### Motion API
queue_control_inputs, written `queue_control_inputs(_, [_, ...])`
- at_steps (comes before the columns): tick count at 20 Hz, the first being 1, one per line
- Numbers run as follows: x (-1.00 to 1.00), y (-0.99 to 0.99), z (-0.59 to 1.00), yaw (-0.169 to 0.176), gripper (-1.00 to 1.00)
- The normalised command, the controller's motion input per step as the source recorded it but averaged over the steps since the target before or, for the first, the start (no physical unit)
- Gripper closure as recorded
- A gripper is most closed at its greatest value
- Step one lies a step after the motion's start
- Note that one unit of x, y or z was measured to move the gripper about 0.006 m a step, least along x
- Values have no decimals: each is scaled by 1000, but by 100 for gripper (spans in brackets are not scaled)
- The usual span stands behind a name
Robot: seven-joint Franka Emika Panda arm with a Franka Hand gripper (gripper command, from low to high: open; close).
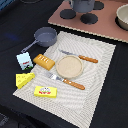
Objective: Interact with the objects in diverse but meaningful ways.
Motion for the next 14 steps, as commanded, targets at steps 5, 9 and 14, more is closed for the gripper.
queue_control_inputs(5, [-594,-32,-2,0,100])
queue_control_inputs(9, [-526,-20,-6,0,100])
queue_control_inputs(14, [-357,-45,-30,0,100])
